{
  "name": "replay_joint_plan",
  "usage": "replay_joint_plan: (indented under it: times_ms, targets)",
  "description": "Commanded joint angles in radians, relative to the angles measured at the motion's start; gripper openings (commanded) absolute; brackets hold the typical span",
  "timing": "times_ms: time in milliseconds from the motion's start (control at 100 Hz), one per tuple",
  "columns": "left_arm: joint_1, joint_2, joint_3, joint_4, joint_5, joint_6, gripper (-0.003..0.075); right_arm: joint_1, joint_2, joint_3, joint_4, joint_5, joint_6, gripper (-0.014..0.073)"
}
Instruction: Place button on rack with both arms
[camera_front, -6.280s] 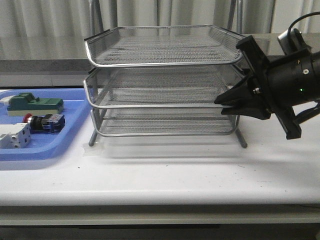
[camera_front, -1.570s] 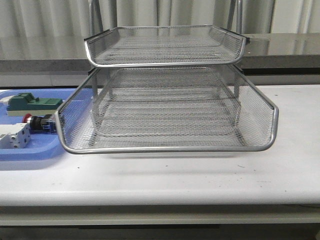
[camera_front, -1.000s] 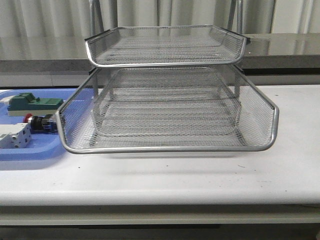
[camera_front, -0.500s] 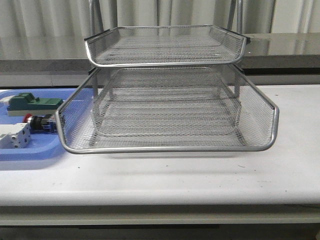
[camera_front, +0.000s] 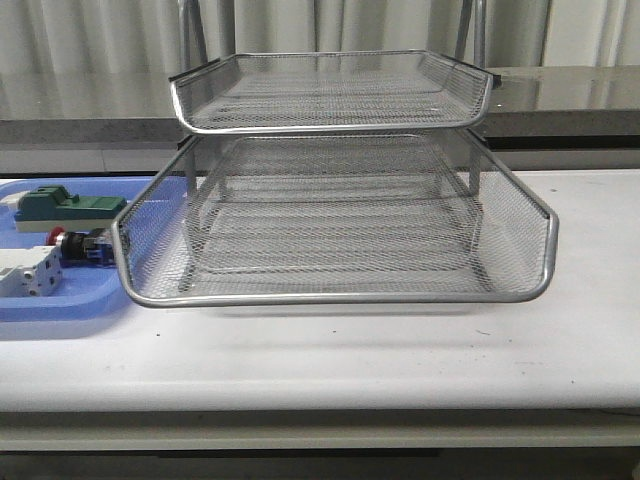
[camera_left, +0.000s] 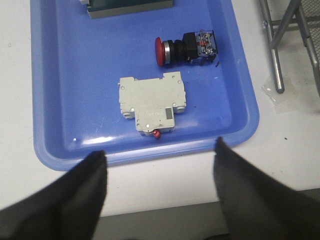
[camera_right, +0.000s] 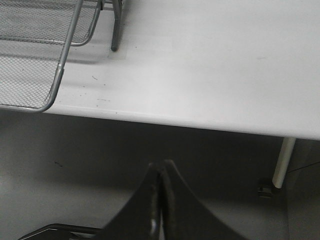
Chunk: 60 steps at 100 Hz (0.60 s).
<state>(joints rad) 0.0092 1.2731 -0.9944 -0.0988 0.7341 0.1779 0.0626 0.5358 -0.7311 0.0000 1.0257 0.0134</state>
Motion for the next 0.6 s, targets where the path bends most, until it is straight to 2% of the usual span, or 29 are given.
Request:
replay_joint_plan:
  times_ms: [0,450,590]
  targets:
    - [0.001,-0.016,-0.036,-0.018,-0.041,0.005,0.0627,0.000,0.002,-0.034,-0.006,-0.054,-0.003,-0.0071]
    - [0.001,-0.004,-0.062,-0.067,-0.114,0.027,0.0599,0.000,0.002,-0.034,-0.006,-0.054,-0.003,-0.0071]
    - [0.001,0.078,-0.201,-0.067,0.012,0.094,0.0599,0.000,0.002,-0.034,-0.006,-0.054,-0.003,-0.0071]
